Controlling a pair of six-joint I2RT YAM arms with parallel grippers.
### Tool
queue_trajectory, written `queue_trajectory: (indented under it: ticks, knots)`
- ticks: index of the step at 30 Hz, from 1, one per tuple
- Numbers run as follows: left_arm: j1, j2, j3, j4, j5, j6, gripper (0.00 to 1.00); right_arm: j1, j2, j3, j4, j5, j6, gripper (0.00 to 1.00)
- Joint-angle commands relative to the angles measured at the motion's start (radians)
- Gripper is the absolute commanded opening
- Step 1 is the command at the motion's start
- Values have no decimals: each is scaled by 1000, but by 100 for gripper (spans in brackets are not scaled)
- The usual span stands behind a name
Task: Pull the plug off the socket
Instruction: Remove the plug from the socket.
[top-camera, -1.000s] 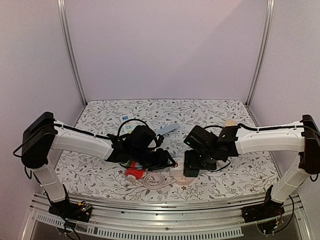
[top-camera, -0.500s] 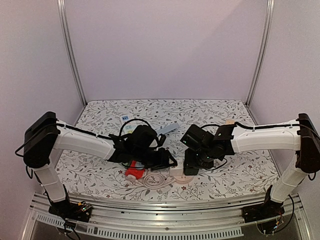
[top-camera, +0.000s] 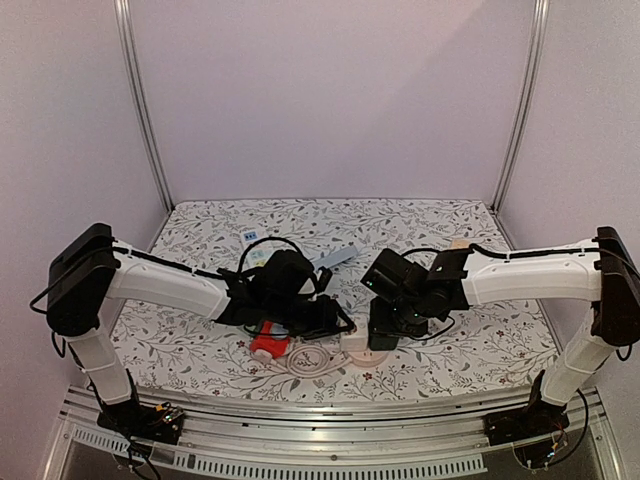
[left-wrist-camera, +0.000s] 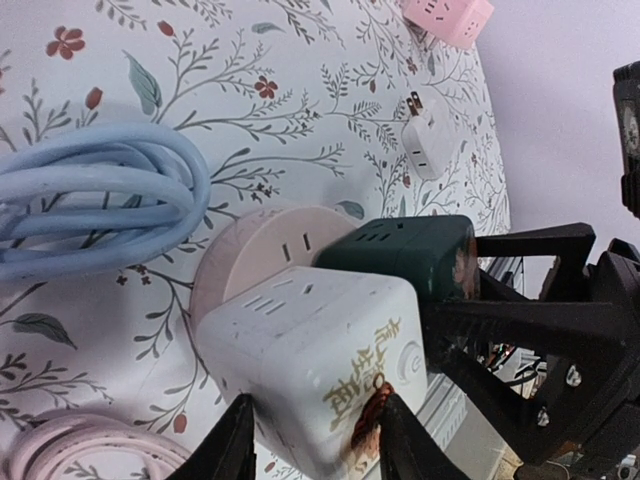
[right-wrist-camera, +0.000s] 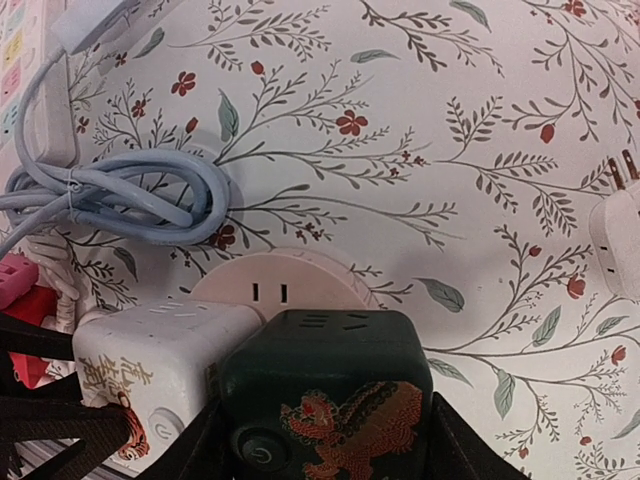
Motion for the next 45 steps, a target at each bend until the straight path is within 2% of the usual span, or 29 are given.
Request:
queue_trajectory:
  ticks: [1, 6, 13, 21, 33, 40, 45]
  knots:
    - [-25, 65, -10, -64, -9, 25, 40, 27, -19, 38, -13, 33, -13, 31]
    - [-28, 80, -1, -69, -10, 28, 39, 72, 40, 139, -109, 104, -42, 31]
    - [-30, 82, -1, -74, -15, 31, 38, 87, 89, 170, -115, 91, -27, 31]
    - [-30, 86, 1, -77, -15, 30, 37, 83, 32, 124, -63, 93, 0, 31]
    - [-31, 93, 4, -80, -16, 35, 36, 30, -96, -66, 163, -41, 67, 31]
    - [-31, 89, 5, -80, -17, 35, 36, 32, -110, -58, 145, -26, 62, 31]
    - [-31, 87, 6, -80, -19, 37, 36, 44, -103, -22, 52, 25, 40, 32]
